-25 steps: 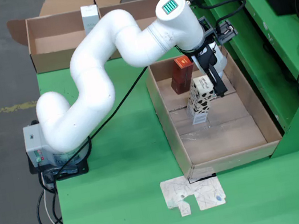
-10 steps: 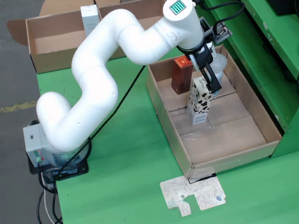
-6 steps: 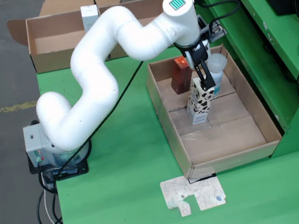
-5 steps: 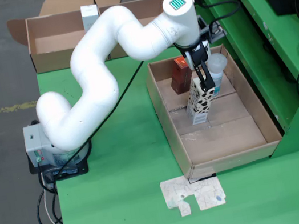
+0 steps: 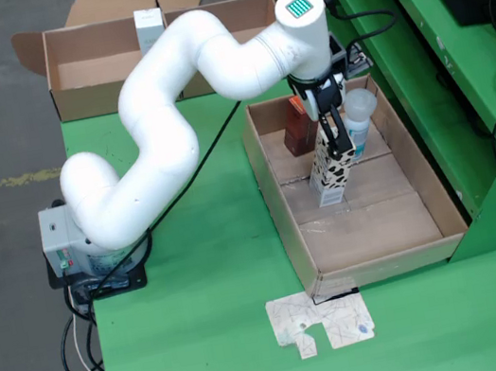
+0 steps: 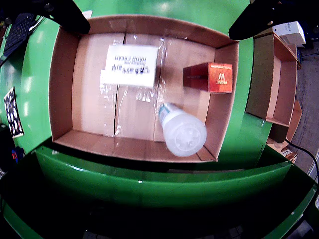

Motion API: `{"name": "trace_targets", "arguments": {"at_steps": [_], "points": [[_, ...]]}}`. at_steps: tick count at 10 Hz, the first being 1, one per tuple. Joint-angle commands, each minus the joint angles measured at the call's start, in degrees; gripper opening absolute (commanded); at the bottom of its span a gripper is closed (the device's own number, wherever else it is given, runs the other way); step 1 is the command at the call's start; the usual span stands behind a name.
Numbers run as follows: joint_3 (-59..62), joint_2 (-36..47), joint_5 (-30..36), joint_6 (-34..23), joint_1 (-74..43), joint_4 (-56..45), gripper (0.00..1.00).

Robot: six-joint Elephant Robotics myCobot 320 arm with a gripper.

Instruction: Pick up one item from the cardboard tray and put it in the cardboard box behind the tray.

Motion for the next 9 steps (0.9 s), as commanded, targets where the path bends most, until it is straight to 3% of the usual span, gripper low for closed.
{"name": "trace_targets", "arguments": {"at_steps": [1,9], "points": [[1.23,-2.05,-0.71,-1.16,-2.05,5.19,1.0],[1.23,-4.22,-2.06,-2.92,-3.98,11.54,1.0]]}}
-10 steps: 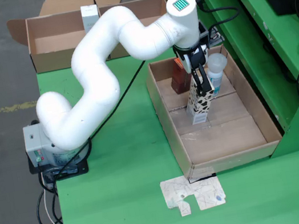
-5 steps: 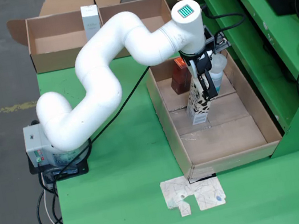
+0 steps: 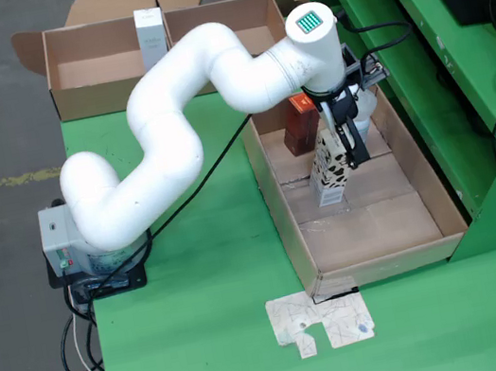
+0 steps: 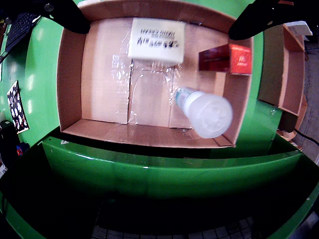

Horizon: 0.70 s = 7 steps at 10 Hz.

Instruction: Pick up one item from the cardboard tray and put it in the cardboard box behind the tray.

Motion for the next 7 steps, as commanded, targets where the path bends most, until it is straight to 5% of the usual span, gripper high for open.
{"name": "trace_targets", "arguments": {"at_steps": [1,7], "points": [[1.23,0.38,-1.62,-0.34,0.39,4.57,1.0],[1.23,-2.19,-1.6,-0.29,0.22,8.64,1.0]]}}
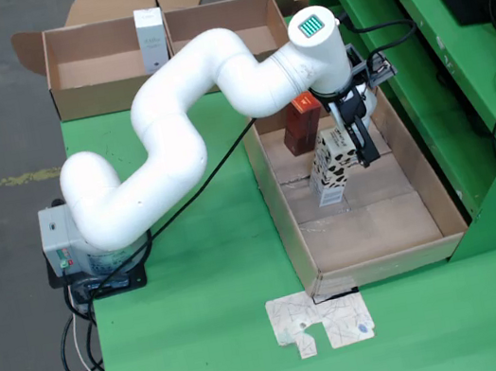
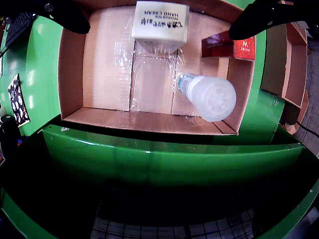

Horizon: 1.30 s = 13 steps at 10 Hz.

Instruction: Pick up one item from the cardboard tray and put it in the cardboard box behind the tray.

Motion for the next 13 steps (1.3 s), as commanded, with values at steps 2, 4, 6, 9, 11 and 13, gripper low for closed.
{"name": "trace_targets", "arguments": {"at_steps": [2,4,6,9,11,13], "points": [[1.31,0.83,0.0,-0.02,-0.01,3.01,1.0],[1.31,1.07,0.34,0.25,-0.02,2.56,1.0],[1.31,1.03,0.2,0.34,0.18,2.69,1.0],[1.31,1.56,0.45,0.32,0.31,1.87,1.0],[1.31,1.6,0.95,0.32,0.14,1.02,1.0],[1.31,1.9,1.21,0.25,0.12,-0.1,1.0]]}}
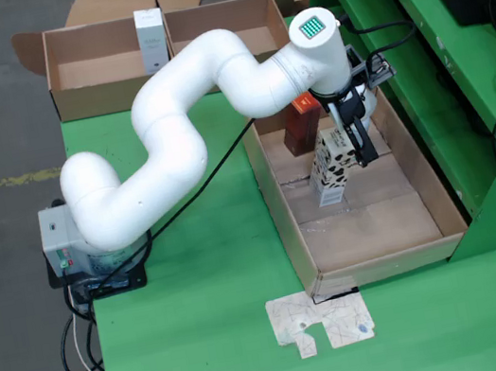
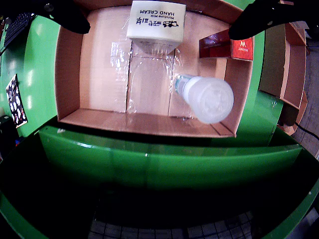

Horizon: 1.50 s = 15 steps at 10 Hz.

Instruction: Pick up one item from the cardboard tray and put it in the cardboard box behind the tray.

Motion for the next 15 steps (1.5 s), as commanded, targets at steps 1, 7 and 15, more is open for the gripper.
{"name": "trace_targets", "arguments": {"at_steps": [1,7,15], "points": [[1.31,2.57,0.35,0.37,0.24,-1.57,1.0],[1.31,2.98,0.78,0.18,-0.33,-2.8,1.0],[1.31,2.77,0.77,0.19,-0.93,-3.6,1.0]]}}
